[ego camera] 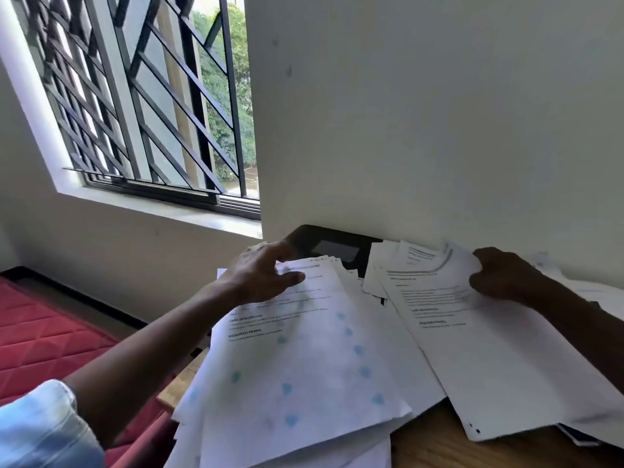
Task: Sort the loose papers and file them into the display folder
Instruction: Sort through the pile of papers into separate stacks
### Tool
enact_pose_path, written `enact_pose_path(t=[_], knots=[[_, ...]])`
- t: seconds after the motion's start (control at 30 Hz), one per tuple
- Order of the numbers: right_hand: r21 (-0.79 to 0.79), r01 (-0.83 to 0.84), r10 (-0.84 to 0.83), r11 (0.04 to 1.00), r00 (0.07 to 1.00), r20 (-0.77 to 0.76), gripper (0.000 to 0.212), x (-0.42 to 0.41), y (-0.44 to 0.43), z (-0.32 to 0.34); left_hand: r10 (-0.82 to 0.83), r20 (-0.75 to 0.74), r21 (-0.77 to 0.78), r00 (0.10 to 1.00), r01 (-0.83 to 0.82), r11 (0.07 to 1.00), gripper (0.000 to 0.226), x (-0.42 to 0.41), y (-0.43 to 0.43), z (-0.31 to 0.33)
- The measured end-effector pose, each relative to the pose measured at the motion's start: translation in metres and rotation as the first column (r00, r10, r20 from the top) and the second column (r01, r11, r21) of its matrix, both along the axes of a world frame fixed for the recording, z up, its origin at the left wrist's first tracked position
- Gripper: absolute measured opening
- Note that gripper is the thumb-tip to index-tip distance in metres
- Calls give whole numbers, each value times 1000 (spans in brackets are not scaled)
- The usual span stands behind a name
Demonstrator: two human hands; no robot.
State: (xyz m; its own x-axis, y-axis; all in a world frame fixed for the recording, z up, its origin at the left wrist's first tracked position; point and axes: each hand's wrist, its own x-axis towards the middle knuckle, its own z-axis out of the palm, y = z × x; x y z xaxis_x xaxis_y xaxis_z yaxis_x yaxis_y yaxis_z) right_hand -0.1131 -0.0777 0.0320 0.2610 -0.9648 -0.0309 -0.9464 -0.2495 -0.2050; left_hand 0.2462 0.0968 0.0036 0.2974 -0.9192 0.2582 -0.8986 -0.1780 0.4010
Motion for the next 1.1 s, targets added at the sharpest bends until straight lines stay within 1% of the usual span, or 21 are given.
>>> enact_pose_path(t=[0.03,0.07,0.1,0.13,0.17,0.2,0.23,0.27,0.33,0.37,0.4,0.53,0.6,0.67,0.73,0.8,0.87,0.97,1.03,1.1], knots=[[-82,27,-32,996,998,-60,69,6,-1,-2,18,15,7,1000,-18,1000,39,4,-6,-2],[-215,46,-67,975,994,-90,65,14,1,-4,43,42,15,998,-44,999,42,6,-11,-4],[-360,17,-46,933,996,-72,63,23,2,-6,75,69,22,995,-77,997,46,8,-18,-6],[-448,-19,29,894,999,14,59,34,5,-8,107,85,20,991,-109,994,50,8,-23,-7],[-477,-54,137,877,981,140,53,45,9,-11,127,84,10,988,-128,992,52,8,-27,-8],[-444,-89,227,891,936,268,45,57,15,-12,133,60,-1,989,-134,991,51,9,-31,-10],[-369,-123,270,921,885,380,34,71,21,-13,129,25,-11,991,-129,992,49,9,-33,-12],[-293,-164,289,942,840,460,23,85,28,-14,119,-6,-22,993,-119,993,47,9,-35,-15],[-214,-228,309,950,791,528,6,109,41,-18,101,-38,-57,994,-103,993,42,10,-35,-22],[-190,-248,311,950,783,538,2,121,44,-21,95,-55,-85,994,-100,991,38,12,-36,-26],[-168,-263,312,950,787,532,2,130,45,-26,91,-80,-119,993,-100,988,34,13,-36,-29],[-92,-244,257,965,821,511,13,155,46,-47,35,-205,-294,978,-96,951,19,16,-35,-35],[-128,-192,230,973,845,483,17,160,49,-56,-7,-254,-359,967,-88,929,12,15,-33,-35],[-197,-150,228,969,852,471,16,162,52,-64,-30,-274,-383,961,-80,920,8,14,-31,-36],[-275,-155,286,949,791,541,10,163,53,-72,-39,-241,-392,970,-60,918,8,15,-31,-37],[-330,-164,347,929,695,630,11,161,53,-78,-55,-182,-403,982,-23,915,11,15,-32,-38],[-346,-173,374,922,627,683,17,160,54,-81,-79,-126,-425,989,18,905,16,13,-30,-37],[-343,-179,382,922,558,737,18,160,54,-81,-137,-61,-456,989,95,885,25,7,-27,-34],[-362,-250,439,898,456,774,15,159,56,-79,-182,-32,-471,983,145,870,30,5,-25,-33],[-365,-384,496,848,337,800,7,157,60,-76,-213,-28,-482,977,174,859,35,5,-24,-33]])
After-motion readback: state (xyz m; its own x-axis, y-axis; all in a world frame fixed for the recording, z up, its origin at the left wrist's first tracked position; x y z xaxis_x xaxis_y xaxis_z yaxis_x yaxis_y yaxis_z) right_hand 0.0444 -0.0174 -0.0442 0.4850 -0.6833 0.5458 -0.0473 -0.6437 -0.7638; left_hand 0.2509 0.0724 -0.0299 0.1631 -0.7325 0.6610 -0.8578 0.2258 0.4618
